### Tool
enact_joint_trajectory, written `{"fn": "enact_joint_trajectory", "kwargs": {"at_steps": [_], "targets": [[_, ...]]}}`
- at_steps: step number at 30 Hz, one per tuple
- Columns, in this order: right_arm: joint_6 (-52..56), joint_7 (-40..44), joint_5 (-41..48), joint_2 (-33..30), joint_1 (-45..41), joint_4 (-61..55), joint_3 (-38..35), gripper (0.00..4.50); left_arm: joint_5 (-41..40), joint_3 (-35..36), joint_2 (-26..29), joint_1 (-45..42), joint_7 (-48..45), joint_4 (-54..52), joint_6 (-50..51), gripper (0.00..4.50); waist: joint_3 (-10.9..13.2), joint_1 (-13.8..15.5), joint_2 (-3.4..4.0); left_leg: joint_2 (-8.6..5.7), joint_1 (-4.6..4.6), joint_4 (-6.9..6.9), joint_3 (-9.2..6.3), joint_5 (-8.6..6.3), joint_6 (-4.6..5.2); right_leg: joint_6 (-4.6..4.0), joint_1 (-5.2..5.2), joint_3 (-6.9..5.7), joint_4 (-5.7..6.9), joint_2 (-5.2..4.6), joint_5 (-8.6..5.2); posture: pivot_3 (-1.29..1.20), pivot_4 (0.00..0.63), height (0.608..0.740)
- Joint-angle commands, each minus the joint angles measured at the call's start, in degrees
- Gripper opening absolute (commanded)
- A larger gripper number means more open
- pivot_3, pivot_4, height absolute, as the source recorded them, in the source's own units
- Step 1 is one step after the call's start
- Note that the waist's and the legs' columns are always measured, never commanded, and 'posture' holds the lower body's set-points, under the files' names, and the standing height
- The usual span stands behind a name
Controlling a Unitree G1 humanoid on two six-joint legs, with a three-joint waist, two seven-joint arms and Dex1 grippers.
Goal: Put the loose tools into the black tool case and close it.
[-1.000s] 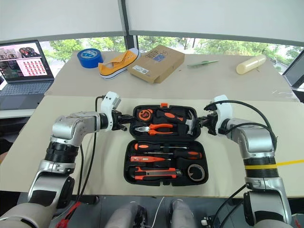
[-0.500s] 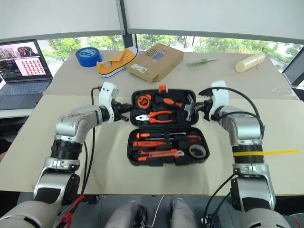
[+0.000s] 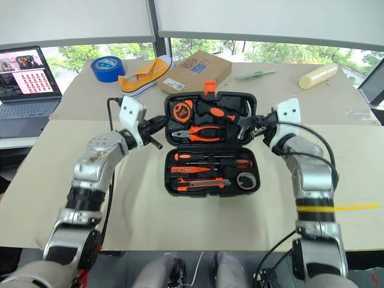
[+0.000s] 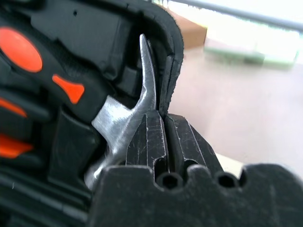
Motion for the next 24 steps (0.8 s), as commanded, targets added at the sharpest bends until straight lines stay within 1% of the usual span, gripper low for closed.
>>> {"fn": "enact_joint_trajectory", "kwargs": {"at_steps": [1,2,4,5,6,8,9,10,11,12,13,14,16,17,18,19,21,22,23,24], "targets": [[-5.81,4.28,1.93,-1.89,5.61,-9.15,-1.92,0.02,1.63,-0.64,2.34,6.59,0.12,-6.71,-0.56,0.01,-0.01,-0.06,0.0,0.0,0.04,0.0,0.01,0.0,0.0,0.0,0.03,0.02,0.01,0.0,0.0,0.0,0.15,0.731],[-6.26,5.31,2.94,-2.42,7.19,-10.62,-2.72,0.02,1.85,-0.47,3.05,8.18,0.19,-8.29,-0.82,0.01,-0.02,-0.12,0.01,0.02,0.17,0.01,0.01,0.0,0.0,0.0,0.11,0.06,0.03,-0.02,0.0,0.0,0.15,0.731],[-4.06,9.52,9.08,-4.14,12.44,-16.47,-6.1,0.02,0.24,1.28,4.14,12.5,1.06,-13.06,2.0,0.01,-0.03,-0.31,0.03,0.08,0.45,0.01,0.01,-0.01,-0.01,0.0,0.28,0.16,-0.09,-0.1,-0.02,0.0,0.15,0.731],[-2.57,11.32,11.85,-5.08,14.98,-19.21,-7.63,0.72,-0.88,2.22,4.46,14.33,1.54,-15.31,3.74,0.74,-0.03,-0.36,0.05,0.1,0.57,-0.01,0.0,-0.01,-0.01,0.0,0.39,0.2,-0.08,-0.12,-0.03,0.0,0.15,0.731],[-1.29,12.81,14.08,-6.16,17.58,-21.7,-9.09,0.9,-1.8,3.07,4.84,16.16,1.84,-17.62,5.27,0.92,-0.03,-0.41,0.06,0.12,0.72,-0.04,-0.01,-0.01,-0.02,0.0,0.49,0.23,-0.07,-0.17,-0.03,0.0,0.15,0.731],[1.46,14.31,16.69,-8.61,23.41,-25.56,-12.81,1.61,-3.48,4.87,6.51,20.42,1.49,-22.73,8.29,1.7,0.0,-0.34,0.0,0.2,0.94,-0.12,-0.02,-0.02,-0.02,0.0,0.69,0.35,-0.09,-0.28,-0.05,0.0,0.15,0.731],[3.63,15.6,18.65,-10.23,26.85,-27.04,-15.5,1.95,-4.98,6.61,7.69,22.49,1.17,-25.16,10.63,2.03,0.01,-0.26,-0.03,0.26,0.94,-0.11,-0.09,-0.03,-0.03,0.0,0.72,0.46,-0.11,-0.32,-0.05,0.0,0.15,0.731],[5.2,17.08,20.27,-11.68,29.99,-28.09,-18.0,2.37,-6.88,8.52,8.92,24.18,0.67,-27.06,13.19,2.47,0.02,-0.07,-0.05,0.27,0.94,-0.11,-0.11,-0.03,-0.03,0.0,0.73,0.47,-0.1,-0.33,-0.04,0.0,0.15,0.731],[7.51,19.9,22.23,-13.74,33.93,-28.91,-20.81,2.63,-9.19,11.14,10.65,25.66,-0.46,-28.34,15.49,2.76,0.03,0.27,-0.06,0.28,0.93,-0.1,-0.12,-0.03,-0.03,-0.01,0.73,0.5,-0.07,-0.35,-0.04,0.0,0.15,0.731],[9.05,22.87,23.93,-15.53,37.55,-29.56,-23.29,2.66,-11.31,13.57,12.33,26.61,-1.43,-28.84,17.47,3.1,0.02,0.71,-0.05,0.28,0.94,-0.1,-0.15,-0.04,-0.03,-0.01,0.76,0.51,-0.08,-0.4,-0.04,0.0,0.15,0.731],[9.48,26.47,24.99,-17.09,41.24,-30.09,-25.69,2.66,-13.04,15.78,14.48,26.81,-2.69,-27.85,19.31,3.56,0.02,1.03,-0.05,0.27,0.94,-0.1,-0.17,-0.04,-0.02,-0.03,0.76,0.51,-0.08,-0.45,-0.04,0.0,0.15,0.731],[10.56,29.31,26.0,-18.6,44.46,-30.59,-27.44,2.66,-13.94,17.14,16.48,26.59,-4.02,-26.27,20.03,3.88,0.01,1.27,-0.02,0.26,0.94,-0.1,-0.17,-0.05,-0.01,-0.04,0.76,0.52,-0.07,-0.49,-0.04,0.0,0.15,0.731],[10.98,34.5,27.3,-20.62,49.44,-31.77,-29.19,2.66,-13.35,16.42,20.71,24.2,-7.7,-20.91,19.31,3.88,0.0,1.63,-0.02,0.24,0.96,-0.09,-0.18,-0.07,0.03,-0.04,0.77,0.49,-0.06,-0.54,-0.05,0.0,0.15,0.731],[11.72,35.89,27.63,-21.58,50.95,-32.31,-28.79,2.66,-11.84,14.57,22.14,21.88,-9.52,-17.51,17.12,3.88,-0.01,1.93,-0.03,0.24,1.0,-0.09,-0.18,-0.09,0.05,0.05,0.82,0.48,-0.09,-0.54,-0.13,0.0,0.15,0.731],[11.68,36.94,27.52,-22.23,51.87,-32.72,-28.02,2.12,-10.45,12.49,23.14,19.4,-11.08,-14.17,15.33,3.99,-0.01,2.06,-0.05,0.23,1.03,-0.09,-0.18,-0.2,-0.13,0.24,0.85,0.47,-0.12,-0.51,-0.25,0.0,0.15,0.731],[10.63,37.48,26.32,-22.68,51.93,-33.04,-26.15,1.9,-8.57,9.88,23.4,16.04,-12.73,-10.16,12.36,3.99,-0.02,2.37,-0.06,0.23,1.04,-0.09,-0.18,-0.31,-0.33,0.27,0.86,0.47,-0.14,-0.5,-0.26,0.0,0.15,0.731],[8.25,37.18,22.51,-23.33,50.26,-33.18,-20.7,1.37,-3.92,3.48,22.18,7.98,-15.61,-1.74,6.07,3.99,-0.04,2.87,-0.14,0.17,1.04,-0.03,-0.16,-0.33,-0.36,0.25,0.87,0.47,-0.14,-0.46,-0.24,0.0,0.15,0.731],[7.55,36.86,21.09,-23.52,49.29,-33.05,-18.57,0.97,-2.45,1.36,21.37,5.0,-16.77,1.59,3.54,3.99,-0.04,3.0,-0.16,0.15,1.0,0.08,-0.16,-0.33,-0.37,0.22,0.87,0.41,-0.09,-0.28,-0.22,0.0,0.15,0.731],[6.78,36.35,19.35,-23.65,48.02,-32.65,-16.06,0.52,-0.97,-0.7,20.02,1.71,-17.69,5.43,0.73,3.74,-0.05,3.01,-0.17,0.15,0.87,0.18,-0.16,-0.35,-0.35,0.19,0.8,0.41,-0.09,-0.27,-0.2,0.0,0.15,0.731],[6.34,36.0,18.25,-23.72,47.03,-32.3,-14.4,0.24,-0.1,-1.85,19.12,-0.47,-18.38,8.32,-1.36,3.49,-0.06,3.01,-0.19,0.12,0.85,0.2,-0.15,-0.36,-0.28,0.18,0.8,0.43,-0.09,-0.27,-0.19,0.0,0.15,0.731]]}}
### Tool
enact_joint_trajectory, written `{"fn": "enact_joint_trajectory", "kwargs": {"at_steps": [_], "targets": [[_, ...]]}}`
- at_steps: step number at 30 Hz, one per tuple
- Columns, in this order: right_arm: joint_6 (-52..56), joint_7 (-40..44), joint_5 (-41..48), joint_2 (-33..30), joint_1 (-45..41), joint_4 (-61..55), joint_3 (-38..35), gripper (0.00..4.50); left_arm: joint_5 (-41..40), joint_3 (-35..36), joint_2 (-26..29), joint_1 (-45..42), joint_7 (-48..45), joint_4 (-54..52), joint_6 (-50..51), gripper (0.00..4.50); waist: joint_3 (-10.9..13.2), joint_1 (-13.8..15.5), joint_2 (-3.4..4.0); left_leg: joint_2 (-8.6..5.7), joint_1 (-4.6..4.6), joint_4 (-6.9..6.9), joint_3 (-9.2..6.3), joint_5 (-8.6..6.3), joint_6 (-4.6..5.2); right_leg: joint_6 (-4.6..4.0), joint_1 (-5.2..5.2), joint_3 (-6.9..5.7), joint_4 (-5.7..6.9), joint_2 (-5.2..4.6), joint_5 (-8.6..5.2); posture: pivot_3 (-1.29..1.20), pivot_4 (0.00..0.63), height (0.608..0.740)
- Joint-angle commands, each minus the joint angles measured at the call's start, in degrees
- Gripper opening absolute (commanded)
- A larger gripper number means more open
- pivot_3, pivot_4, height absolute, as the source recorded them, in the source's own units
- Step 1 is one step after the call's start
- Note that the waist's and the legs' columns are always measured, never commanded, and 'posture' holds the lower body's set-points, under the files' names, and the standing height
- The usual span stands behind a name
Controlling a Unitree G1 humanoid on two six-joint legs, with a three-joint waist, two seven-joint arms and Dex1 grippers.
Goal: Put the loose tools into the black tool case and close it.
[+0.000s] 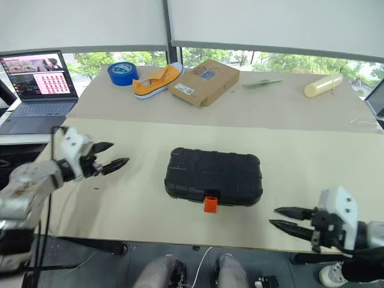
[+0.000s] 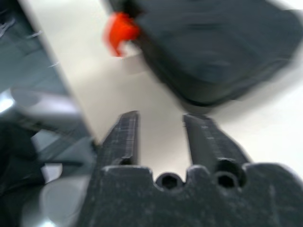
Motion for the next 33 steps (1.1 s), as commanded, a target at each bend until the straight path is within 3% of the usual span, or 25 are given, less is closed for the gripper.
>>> {"fn": "enact_joint_trajectory", "kwargs": {"at_steps": [1,7,8,9,12,18,22,26,30,33], "targets": [[-3.41,-1.03,-5.3,-0.71,-3.81,0.35,6.58,0.0,4.96,-5.97,-3.58,-8.69,-3.99,11.09,-10.39,3.23,0.0,-0.09,-0.02,-0.01,-0.03,0.07,0.02,0.09,0.26,-0.25,0.0,0.03,0.01,-0.01,0.15,0.0,0.15,0.731],[-6.21,-4.71,-14.88,1.34,-15.34,5.65,20.62,0.0,12.98,-15.01,-12.39,-23.08,-8.62,30.47,-24.46,0.99,0.03,-0.54,-0.32,-0.05,-0.48,0.29,0.04,0.25,0.53,-0.34,-0.25,-0.31,-0.03,0.05,0.23,0.0,0.15,0.731],[-6.53,-5.36,-16.12,1.78,-16.89,6.56,22.08,0.0,13.7,-15.87,-13.35,-24.39,-9.5,32.29,-25.75,0.78,0.04,-0.58,-0.33,-0.05,-0.48,0.32,0.04,0.25,0.53,-0.33,-0.24,-0.36,-0.02,0.07,0.24,0.0,0.15,0.731],[-6.72,-6.85,-17.96,2.45,-18.93,8.0,23.51,0.0,14.21,-16.63,-14.2,-25.36,-10.52,33.45,-27.05,0.24,0.04,-0.61,-0.34,-0.05,-0.55,0.34,0.05,0.25,0.53,-0.33,-0.28,-0.42,-0.04,0.1,0.24,0.0,0.15,0.731],[-6.71,-10.52,-21.25,4.23,-23.41,11.67,25.3,0.0,14.5,-17.43,-15.18,-26.17,-13.73,34.65,-29.4,0.24,0.05,-1.0,-0.35,-0.05,-0.55,0.32,0.06,0.25,0.53,-0.29,-0.31,-0.43,-0.02,0.1,0.21,0.0,0.15,0.731],[-8.06,-18.03,-26.29,7.22,-32.06,21.41,24.41,0.0,10.93,-18.59,-12.25,-20.78,-25.82,23.46,-26.99,0.24,0.05,-2.08,-0.32,-0.03,-0.53,0.41,0.05,0.25,0.52,-0.27,-0.31,-0.39,0.09,-0.02,0.2,0.0,0.15,0.731],[-6.87,-14.88,-22.96,5.45,-31.34,20.9,21.68,0.0,9.44,-15.97,-13.71,-21.02,-22.97,18.23,-23.11,0.24,0.06,-1.58,-0.31,-0.02,-0.72,0.51,-0.17,0.26,0.52,-0.26,-0.35,-0.39,0.1,-0.03,0.18,0.0,0.15,0.731],[-3.15,-9.57,-17.01,2.27,-28.86,17.02,17.49,0.0,4.05,-12.66,-17.6,-25.31,-20.3,13.99,-12.4,0.24,0.07,-1.2,-0.31,-0.04,-0.95,0.74,-0.22,0.27,0.56,-0.23,-0.39,-0.45,0.13,0.0,0.2,0.0,0.15,0.731],[-0.98,-6.21,-14.72,-0.96,-24.63,11.86,16.74,0.0,3.78,-16.41,-23.83,-26.9,-19.76,10.38,-10.33,0.24,0.06,-0.9,-0.31,-0.02,-0.82,0.88,-0.29,0.2,0.67,-0.17,-0.15,-0.45,0.12,0.02,0.19,0.0,0.15,0.731],[-0.32,-6.97,-15.48,-0.19,-24.47,10.08,19.73,0.0,8.56,-21.21,-26.89,-25.95,-18.91,13.69,-15.53,0.24,0.06,-1.0,-0.31,-0.02,-0.7,0.87,-0.28,0.15,0.72,-0.15,-0.05,-0.39,0.13,-0.01,0.18,0.0,0.15,0.731]]}}
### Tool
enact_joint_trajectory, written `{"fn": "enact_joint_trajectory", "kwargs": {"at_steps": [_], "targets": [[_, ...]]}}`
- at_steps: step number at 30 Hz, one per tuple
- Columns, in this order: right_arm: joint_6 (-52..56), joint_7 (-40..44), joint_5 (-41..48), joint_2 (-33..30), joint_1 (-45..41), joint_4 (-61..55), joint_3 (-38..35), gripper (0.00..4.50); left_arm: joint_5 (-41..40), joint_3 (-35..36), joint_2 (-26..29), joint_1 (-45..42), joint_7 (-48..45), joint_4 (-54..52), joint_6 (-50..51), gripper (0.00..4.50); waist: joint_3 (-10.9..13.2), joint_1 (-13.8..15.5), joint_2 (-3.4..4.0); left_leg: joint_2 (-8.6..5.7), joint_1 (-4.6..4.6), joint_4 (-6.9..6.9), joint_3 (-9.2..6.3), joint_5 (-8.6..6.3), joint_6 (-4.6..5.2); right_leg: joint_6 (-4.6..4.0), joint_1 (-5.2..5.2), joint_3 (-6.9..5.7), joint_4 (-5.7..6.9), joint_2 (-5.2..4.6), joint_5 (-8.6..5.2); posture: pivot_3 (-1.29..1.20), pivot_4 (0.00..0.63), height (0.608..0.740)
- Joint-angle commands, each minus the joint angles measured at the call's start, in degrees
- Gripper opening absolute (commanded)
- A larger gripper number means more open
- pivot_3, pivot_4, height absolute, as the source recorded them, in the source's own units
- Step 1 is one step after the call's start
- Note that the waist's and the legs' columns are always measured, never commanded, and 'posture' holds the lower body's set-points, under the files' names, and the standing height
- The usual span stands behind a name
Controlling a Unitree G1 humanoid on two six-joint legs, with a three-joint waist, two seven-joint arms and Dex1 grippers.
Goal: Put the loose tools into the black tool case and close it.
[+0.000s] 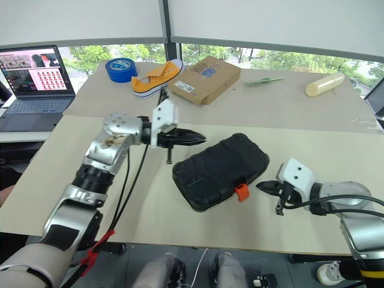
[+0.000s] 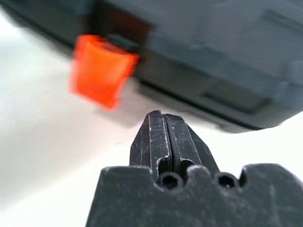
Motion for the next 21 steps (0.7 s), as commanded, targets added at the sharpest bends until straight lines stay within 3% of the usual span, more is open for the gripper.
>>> {"fn": "enact_joint_trajectory", "kwargs": {"at_steps": [1,9,16,21], "targets": [[0.85,-0.51,0.23,0.46,0.03,-3.1,2.09,0.0,4.51,-5.38,-2.68,0.85,0.99,2.96,-5.09,0.24,0.0,-0.15,0.0,0.0,0.03,0.0,0.03,0.0,0.0,0.0,0.0,0.03,0.01,0.01,0.0,0.0,0.15,0.731],[0.9,-3.41,-2.62,4.02,-1.31,-2.09,8.5,0.0,15.26,-14.67,-2.22,1.17,0.32,12.94,-21.57,0.24,-0.04,-0.26,0.02,0.04,0.07,0.02,0.01,-0.02,0.02,-0.04,0.01,0.05,0.01,-0.25,0.02,0.0,0.15,0.731],[1.38,-8.31,-5.8,8.22,-5.53,1.45,11.25,0.0,14.7,-14.32,-2.34,1.85,-0.22,13.37,-22.03,0.24,-0.19,-0.4,0.17,0.03,0.17,0.03,0.02,-0.06,0.1,-0.03,0.05,0.04,0.03,-0.46,0.02,0.0,0.15,0.731],[0.93,-11.17,-5.14,10.88,-7.09,0.05,8.8,0.0,14.65,-14.09,-2.29,2.16,-0.4,13.52,-22.1,0.24,-0.21,-0.83,0.17,0.03,0.17,0.03,0.03,-0.06,0.1,-0.03,0.06,0.04,0.05,-0.43,0.02,0.0,0.15,0.731]]}}
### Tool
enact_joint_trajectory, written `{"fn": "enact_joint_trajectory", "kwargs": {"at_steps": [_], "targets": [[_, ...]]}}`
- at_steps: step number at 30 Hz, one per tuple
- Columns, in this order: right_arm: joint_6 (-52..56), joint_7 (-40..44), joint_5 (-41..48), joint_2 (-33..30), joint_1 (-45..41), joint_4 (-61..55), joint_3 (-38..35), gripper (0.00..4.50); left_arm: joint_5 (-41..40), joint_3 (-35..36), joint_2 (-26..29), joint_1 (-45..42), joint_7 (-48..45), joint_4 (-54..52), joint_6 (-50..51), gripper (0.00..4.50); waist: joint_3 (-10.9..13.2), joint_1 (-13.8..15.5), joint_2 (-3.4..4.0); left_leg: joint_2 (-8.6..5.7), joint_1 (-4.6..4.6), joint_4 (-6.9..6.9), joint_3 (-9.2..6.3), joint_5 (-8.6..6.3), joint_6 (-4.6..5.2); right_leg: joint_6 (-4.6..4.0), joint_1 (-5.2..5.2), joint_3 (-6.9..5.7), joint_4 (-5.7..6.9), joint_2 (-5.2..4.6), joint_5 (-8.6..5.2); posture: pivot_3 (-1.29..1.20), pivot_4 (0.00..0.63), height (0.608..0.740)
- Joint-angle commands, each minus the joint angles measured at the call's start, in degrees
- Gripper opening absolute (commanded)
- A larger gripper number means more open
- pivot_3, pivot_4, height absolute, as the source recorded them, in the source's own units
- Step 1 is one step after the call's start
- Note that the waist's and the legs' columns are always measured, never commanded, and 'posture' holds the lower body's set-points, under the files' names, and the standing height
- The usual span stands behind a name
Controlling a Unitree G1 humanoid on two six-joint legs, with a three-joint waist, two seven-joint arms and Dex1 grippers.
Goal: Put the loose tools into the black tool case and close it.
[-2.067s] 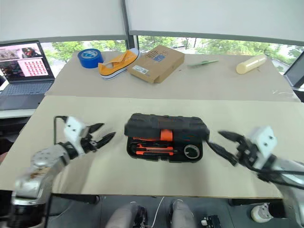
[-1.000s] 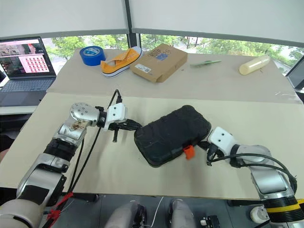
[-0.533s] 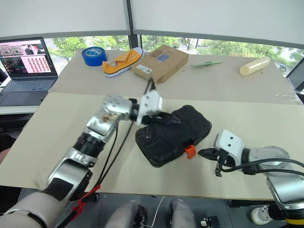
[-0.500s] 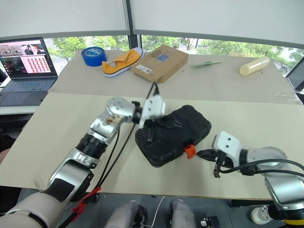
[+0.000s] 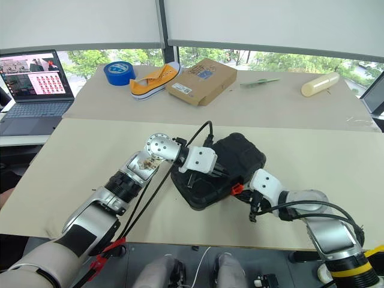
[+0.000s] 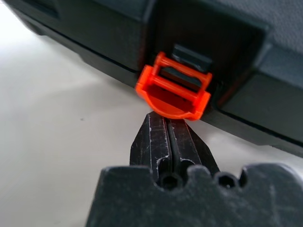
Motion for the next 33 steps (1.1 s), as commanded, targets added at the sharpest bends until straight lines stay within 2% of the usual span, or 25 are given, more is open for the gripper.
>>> {"fn": "enact_joint_trajectory", "kwargs": {"at_steps": [1,8,12,17,22,27,33], "targets": [[-0.51,-2.86,1.95,1.68,-2.25,-3.35,-4.17,0.0,2.27,-1.26,0.9,1.95,-0.2,2.33,-0.11,0.24,0.0,-0.32,0.01,0.0,0.0,0.0,0.01,0.0,0.0,0.0,-0.01,0.0,0.02,0.0,0.0,0.0,0.15,0.731],[1.67,-2.31,7.83,1.95,-1.29,-9.89,-10.55,0.0,3.99,-1.99,0.65,1.71,0.42,4.78,-3.05,0.24,-0.03,-0.63,0.06,0.04,0.0,0.0,0.02,0.0,-0.01,-0.01,-0.05,0.01,0.06,0.03,0.01,0.0,0.15,0.731],[2.32,-2.71,7.55,2.02,-1.04,-9.86,-10.22,0.0,4.65,-2.07,0.13,1.53,0.98,6.69,-4.36,0.24,-0.28,-0.4,0.07,0.04,0.09,-0.01,0.02,-0.01,0.01,-0.01,0.03,0.0,0.05,0.02,0.01,0.0,0.15,0.731],[0.9,-1.36,6.71,-0.07,0.3,-8.4,-10.63,0.0,4.73,-1.49,0.41,0.97,0.93,8.06,-4.89,0.24,-0.38,-0.32,0.06,0.0,0.09,-0.01,0.01,-0.09,0.14,0.0,0.07,0.01,-0.01,-0.04,0.0,0.0,0.15,0.731],[2.32,3.07,10.04,-3.73,3.22,-7.6,-13.79,0.0,4.65,-1.11,0.96,1.05,0.91,8.16,-4.79,0.24,-0.41,-0.28,0.06,0.0,0.1,-0.01,0.01,-0.08,0.14,0.0,0.08,0.0,-0.01,-0.04,0.0,0.0,0.15,0.731],[-1.26,1.76,5.86,-3.01,3.17,-2.82,-10.07,0.0,4.78,-1.09,0.98,1.3,1.27,7.95,-4.75,0.24,-0.61,-0.43,0.02,0.04,0.12,-0.01,0.01,-0.1,0.16,0.0,0.09,0.0,-0.02,-0.03,0.0,0.0,0.15,0.731],[-2.59,-1.76,3.18,2.49,-5.33,1.04,-4.99,0.0,4.79,-1.11,0.66,0.96,1.67,8.33,-4.63,0.24,-0.69,-0.46,0.13,0.05,0.12,-0.03,0.03,-0.09,0.14,0.11,0.03,0.02,-0.01,-0.04,-0.06,0.0,0.15,0.731]]}}
